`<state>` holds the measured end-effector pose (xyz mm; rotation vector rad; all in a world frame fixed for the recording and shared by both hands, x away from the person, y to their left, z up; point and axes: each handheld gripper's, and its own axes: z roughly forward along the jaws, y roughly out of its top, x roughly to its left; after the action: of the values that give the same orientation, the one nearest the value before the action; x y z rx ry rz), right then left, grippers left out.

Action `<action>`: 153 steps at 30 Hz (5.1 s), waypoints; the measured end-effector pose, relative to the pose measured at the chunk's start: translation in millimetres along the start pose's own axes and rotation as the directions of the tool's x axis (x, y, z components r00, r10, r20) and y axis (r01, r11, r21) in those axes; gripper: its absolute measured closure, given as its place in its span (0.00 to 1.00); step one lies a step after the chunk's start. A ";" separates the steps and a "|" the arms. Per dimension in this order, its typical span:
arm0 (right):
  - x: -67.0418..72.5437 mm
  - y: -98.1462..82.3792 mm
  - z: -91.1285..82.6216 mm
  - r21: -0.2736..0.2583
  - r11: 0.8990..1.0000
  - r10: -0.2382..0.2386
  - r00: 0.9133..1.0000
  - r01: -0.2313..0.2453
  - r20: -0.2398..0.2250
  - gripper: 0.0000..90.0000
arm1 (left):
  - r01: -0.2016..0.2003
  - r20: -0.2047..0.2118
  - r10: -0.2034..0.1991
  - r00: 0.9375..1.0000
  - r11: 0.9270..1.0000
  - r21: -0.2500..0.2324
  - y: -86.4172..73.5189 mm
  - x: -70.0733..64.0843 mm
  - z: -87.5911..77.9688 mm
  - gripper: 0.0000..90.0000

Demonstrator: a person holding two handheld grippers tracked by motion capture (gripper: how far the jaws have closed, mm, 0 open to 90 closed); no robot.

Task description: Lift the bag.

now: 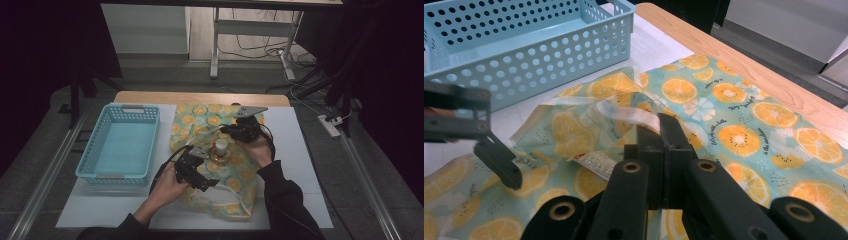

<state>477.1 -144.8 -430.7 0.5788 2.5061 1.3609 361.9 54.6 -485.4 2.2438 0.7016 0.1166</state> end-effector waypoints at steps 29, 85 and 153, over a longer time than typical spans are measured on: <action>1.6 -1.2 2.5 0.003 1.000 0.003 1.000 -0.003 -0.007 0.99 | -0.100 -0.022 0.105 0.994 0.984 0.150 -24.9 0.9 49.0 0.00; 0.2 2.9 -3.4 -0.009 1.000 0.028 1.000 -0.028 -0.014 0.99 | 0.088 0.045 -0.090 0.995 0.996 0.031 -2.5 12.3 4.8 1.00; 23.0 95.6 -67.7 -0.036 0.998 -0.052 0.999 0.052 -0.015 0.99 | 0.089 0.041 -0.081 0.996 0.962 -0.258 124.3 78.0 -138.7 1.00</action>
<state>452.7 -138.4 -314.0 0.4937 2.4862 1.3937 443.1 116.5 -311.2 1.9592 0.7213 0.1243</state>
